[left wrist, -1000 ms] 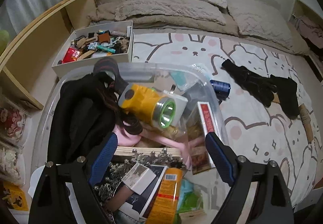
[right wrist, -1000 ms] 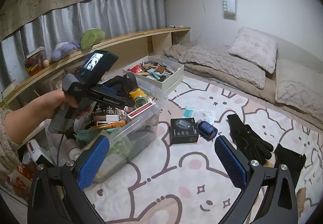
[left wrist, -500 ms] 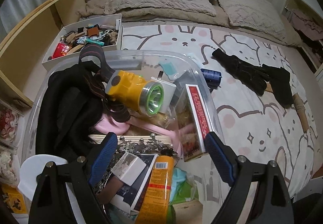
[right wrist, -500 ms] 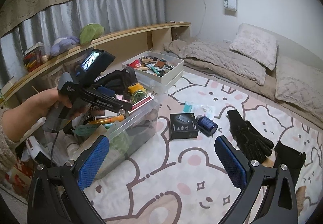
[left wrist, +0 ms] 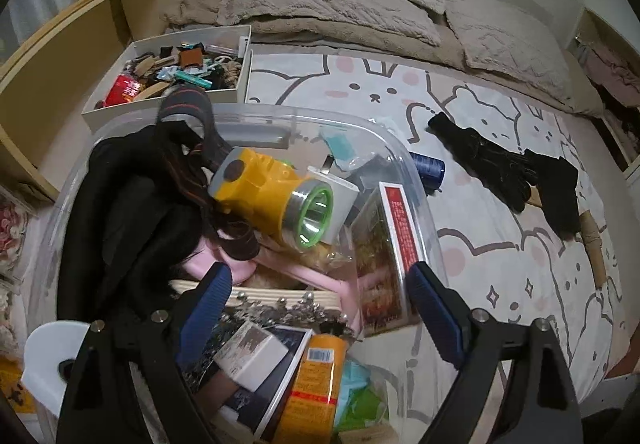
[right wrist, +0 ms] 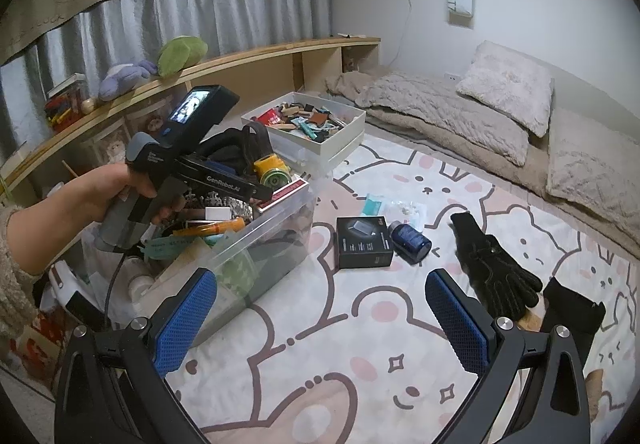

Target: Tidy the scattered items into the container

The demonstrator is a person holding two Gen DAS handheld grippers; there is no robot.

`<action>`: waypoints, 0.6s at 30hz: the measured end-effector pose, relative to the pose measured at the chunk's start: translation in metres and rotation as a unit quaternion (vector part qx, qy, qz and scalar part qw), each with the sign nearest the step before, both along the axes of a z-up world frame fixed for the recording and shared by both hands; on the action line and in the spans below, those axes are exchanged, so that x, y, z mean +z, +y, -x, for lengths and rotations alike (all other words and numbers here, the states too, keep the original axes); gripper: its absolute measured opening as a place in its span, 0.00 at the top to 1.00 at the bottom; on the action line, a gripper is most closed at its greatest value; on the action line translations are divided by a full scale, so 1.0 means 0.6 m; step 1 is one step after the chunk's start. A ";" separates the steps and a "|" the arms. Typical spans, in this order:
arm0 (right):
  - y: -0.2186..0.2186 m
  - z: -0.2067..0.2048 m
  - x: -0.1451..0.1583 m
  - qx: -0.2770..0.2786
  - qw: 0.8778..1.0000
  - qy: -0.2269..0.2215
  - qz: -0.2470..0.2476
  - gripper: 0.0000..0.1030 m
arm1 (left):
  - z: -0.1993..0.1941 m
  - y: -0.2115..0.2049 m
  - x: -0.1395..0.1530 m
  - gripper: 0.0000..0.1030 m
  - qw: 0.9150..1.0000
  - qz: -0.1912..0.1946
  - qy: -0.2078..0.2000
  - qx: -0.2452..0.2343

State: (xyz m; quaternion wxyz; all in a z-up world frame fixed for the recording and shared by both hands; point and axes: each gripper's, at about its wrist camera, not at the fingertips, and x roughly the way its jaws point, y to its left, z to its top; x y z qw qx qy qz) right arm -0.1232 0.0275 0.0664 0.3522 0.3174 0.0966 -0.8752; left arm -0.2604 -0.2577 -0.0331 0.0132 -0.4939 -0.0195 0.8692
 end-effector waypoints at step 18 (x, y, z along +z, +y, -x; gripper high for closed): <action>-0.003 -0.008 -0.002 -0.001 1.000 0.004 -0.011 0.00 | -0.018 0.019 -0.027 0.13 0.999 0.022 -0.030 -0.010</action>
